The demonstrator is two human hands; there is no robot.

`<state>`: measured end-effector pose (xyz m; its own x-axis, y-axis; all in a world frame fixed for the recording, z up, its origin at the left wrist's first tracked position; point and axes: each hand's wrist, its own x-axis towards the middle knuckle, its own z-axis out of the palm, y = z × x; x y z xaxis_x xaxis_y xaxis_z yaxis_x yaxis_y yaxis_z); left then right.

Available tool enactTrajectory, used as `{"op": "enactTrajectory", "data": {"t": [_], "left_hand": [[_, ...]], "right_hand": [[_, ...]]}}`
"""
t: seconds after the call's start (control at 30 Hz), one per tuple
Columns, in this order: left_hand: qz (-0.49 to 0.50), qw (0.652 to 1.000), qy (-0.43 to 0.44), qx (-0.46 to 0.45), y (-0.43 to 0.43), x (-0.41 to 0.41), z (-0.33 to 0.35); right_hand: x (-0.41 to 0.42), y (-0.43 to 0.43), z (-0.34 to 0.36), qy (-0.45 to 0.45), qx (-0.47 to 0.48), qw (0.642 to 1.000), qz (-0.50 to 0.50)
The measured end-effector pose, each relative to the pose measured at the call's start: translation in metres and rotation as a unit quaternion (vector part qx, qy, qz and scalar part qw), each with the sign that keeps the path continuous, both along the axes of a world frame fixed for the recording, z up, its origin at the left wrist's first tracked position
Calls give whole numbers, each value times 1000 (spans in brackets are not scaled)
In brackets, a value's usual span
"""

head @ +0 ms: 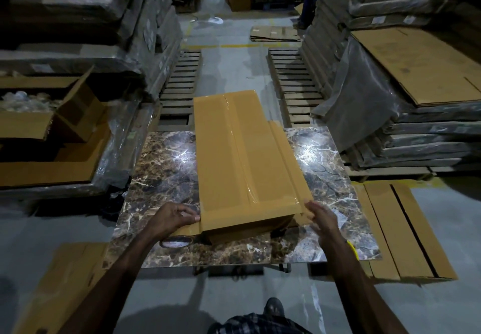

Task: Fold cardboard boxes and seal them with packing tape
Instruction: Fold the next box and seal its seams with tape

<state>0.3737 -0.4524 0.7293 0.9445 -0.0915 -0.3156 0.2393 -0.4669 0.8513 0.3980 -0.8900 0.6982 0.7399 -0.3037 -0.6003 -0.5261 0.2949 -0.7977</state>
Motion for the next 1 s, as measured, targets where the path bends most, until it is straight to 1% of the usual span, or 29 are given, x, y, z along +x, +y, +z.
{"op": "enactTrajectory", "data": {"t": [0.07,0.17,0.2,0.23,0.27,0.3,0.37,0.4,0.43,0.47,0.5,0.57,0.7,0.9,0.97,1.0], "left_hand": [[3,1000,3,3,-5,1,-2],[-9,1000,3,2,-16,2,-5],[-13,1000,-1,-1,-20,3,-5],[-13,1000,-3,-1,-26,3,-4],[-10,1000,-7,-4,-34,4,-3],[-6,1000,-6,-6,-41,5,-3],[5,1000,1,-17,-57,7,-4],[10,1000,4,-24,-63,8,-7],[16,999,4,-33,-70,8,-9],[21,999,3,-42,-75,9,-13],[27,998,3,-49,-80,10,-14],[39,998,9,-56,-87,12,-18],[63,996,1,-71,-95,11,-19],[64,996,-13,-59,-94,8,-19],[55,997,-15,-50,-94,9,-19],[50,998,-14,-42,-94,10,-18]], "right_hand": [[1,-1,10,-74,-44,996,-10],[-7,6,29,-105,-115,985,69],[-10,9,34,-118,-164,974,103],[-13,10,36,-134,-234,953,135],[-15,10,35,-153,-318,921,162],[-15,9,35,-173,-411,876,184],[-13,8,30,-207,-572,761,224],[-12,12,30,-207,-623,713,248],[-11,18,30,-197,-655,676,274],[-12,26,30,-187,-673,650,297],[-14,35,30,-179,-683,634,316],[-21,55,31,-178,-687,616,342],[-36,102,25,-185,-660,612,394],[-58,156,13,-269,-669,591,362],[-63,168,13,-287,-668,591,350],[-63,173,14,-298,-665,598,334]]}}
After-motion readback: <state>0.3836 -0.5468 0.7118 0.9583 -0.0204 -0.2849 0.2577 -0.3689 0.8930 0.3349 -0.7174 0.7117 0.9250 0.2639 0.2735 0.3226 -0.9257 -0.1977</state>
